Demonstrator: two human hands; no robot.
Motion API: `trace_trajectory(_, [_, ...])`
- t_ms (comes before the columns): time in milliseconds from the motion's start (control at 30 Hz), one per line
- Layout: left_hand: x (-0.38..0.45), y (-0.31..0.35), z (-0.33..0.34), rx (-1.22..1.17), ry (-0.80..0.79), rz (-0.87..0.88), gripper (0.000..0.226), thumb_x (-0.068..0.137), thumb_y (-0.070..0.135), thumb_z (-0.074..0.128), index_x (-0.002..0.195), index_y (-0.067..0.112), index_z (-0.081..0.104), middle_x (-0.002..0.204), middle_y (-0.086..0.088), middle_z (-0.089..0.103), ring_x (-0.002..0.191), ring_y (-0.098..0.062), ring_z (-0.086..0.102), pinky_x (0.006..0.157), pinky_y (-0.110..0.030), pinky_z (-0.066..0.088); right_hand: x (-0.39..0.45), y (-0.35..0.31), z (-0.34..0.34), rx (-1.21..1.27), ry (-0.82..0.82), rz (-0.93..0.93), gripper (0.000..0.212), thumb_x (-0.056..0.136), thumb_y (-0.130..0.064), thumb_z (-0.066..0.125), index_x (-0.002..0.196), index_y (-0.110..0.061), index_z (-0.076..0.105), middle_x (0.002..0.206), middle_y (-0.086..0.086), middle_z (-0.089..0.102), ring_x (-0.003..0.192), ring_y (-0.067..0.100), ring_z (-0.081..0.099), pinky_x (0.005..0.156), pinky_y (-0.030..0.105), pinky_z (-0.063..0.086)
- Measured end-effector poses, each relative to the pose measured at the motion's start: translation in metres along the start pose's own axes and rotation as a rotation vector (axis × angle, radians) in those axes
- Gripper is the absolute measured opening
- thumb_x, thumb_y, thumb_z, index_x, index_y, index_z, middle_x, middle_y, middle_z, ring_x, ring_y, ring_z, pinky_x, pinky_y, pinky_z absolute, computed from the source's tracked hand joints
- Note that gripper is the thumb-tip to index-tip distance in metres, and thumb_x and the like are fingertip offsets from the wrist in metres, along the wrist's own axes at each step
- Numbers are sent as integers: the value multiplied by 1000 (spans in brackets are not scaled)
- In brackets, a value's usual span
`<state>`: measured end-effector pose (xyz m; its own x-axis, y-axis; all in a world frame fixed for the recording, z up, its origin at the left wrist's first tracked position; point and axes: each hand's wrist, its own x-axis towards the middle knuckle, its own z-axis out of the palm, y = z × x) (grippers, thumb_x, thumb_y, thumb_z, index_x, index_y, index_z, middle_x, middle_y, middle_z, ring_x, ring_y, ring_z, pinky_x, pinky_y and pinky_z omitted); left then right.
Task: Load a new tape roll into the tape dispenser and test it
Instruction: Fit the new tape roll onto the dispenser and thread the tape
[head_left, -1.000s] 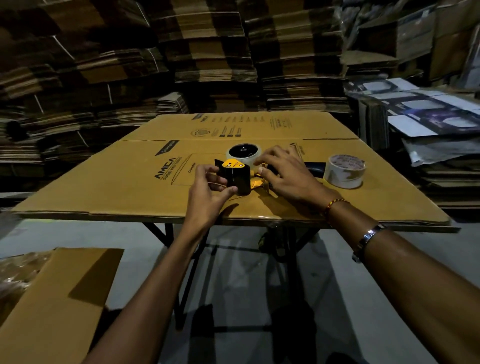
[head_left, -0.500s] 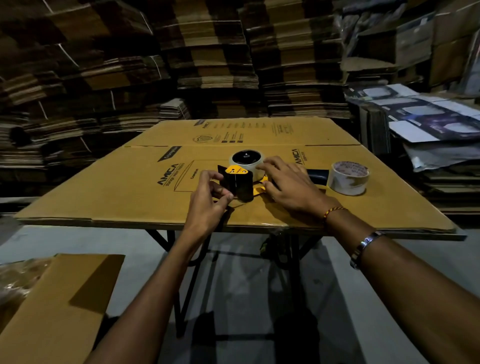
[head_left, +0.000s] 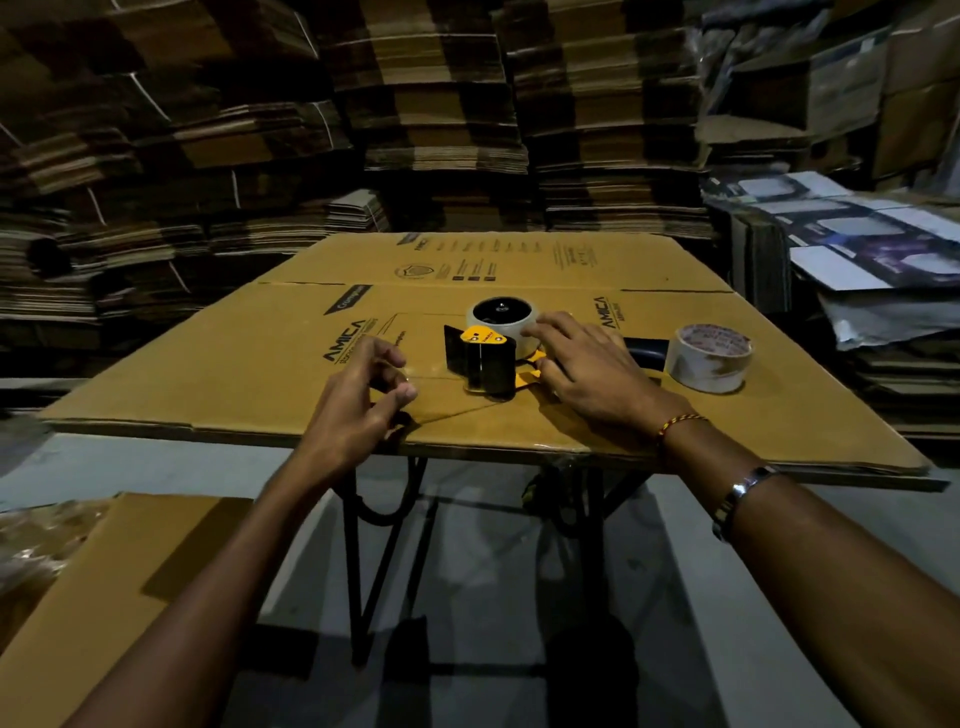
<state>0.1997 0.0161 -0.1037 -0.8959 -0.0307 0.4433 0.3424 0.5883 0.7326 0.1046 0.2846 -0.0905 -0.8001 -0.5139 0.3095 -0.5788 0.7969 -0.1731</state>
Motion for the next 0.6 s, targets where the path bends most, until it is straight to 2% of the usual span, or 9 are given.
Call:
trace_trajectory(100, [5, -3, -4, 66, 10, 8, 25, 91, 10, 65, 109, 17, 49, 90, 0, 63, 89, -11, 62, 70, -31, 51, -1, -1, -2, 8, -14, -2, 48, 102, -39, 37, 149, -33, 30, 158, -5, 26, 140, 27, 34, 114, 50, 22])
trace_trajectory(233, [28, -8, 3, 90, 99, -29, 27, 88, 10, 67, 106, 16, 48, 88, -5, 65, 87, -21, 63, 77, -47, 55, -2, 4, -11, 16, -94, -31, 61, 97, -55, 37, 153, -35, 24, 161, -8, 21, 140, 25, 35, 112, 50, 29])
trace_trajectory(400, [45, -14, 17, -14, 165, -97, 25, 87, 7, 68, 104, 10, 50, 87, -8, 63, 86, -23, 63, 79, -52, 54, 3, 15, -27, 187, -242, -2, 56, 103, -37, 41, 155, -38, 21, 165, -11, 15, 149, 17, 18, 118, 41, 18])
trace_trajectory(500, [54, -16, 23, -60, 179, -130, 26, 87, 6, 69, 105, 10, 51, 88, -10, 64, 87, -25, 65, 80, -53, 54, 4, 20, -33, 220, -306, -1, 56, 104, -36, 41, 155, -39, 19, 166, -11, 10, 151, 13, 8, 121, 40, 11])
trace_trajectory(600, [60, -16, 28, -88, 187, -140, 26, 87, 5, 69, 105, 12, 52, 84, -5, 63, 79, -15, 64, 78, -52, 56, 4, 24, -34, 223, -334, -25, 57, 103, -39, 41, 154, -41, 17, 166, -12, 7, 151, 13, 7, 120, 40, 12])
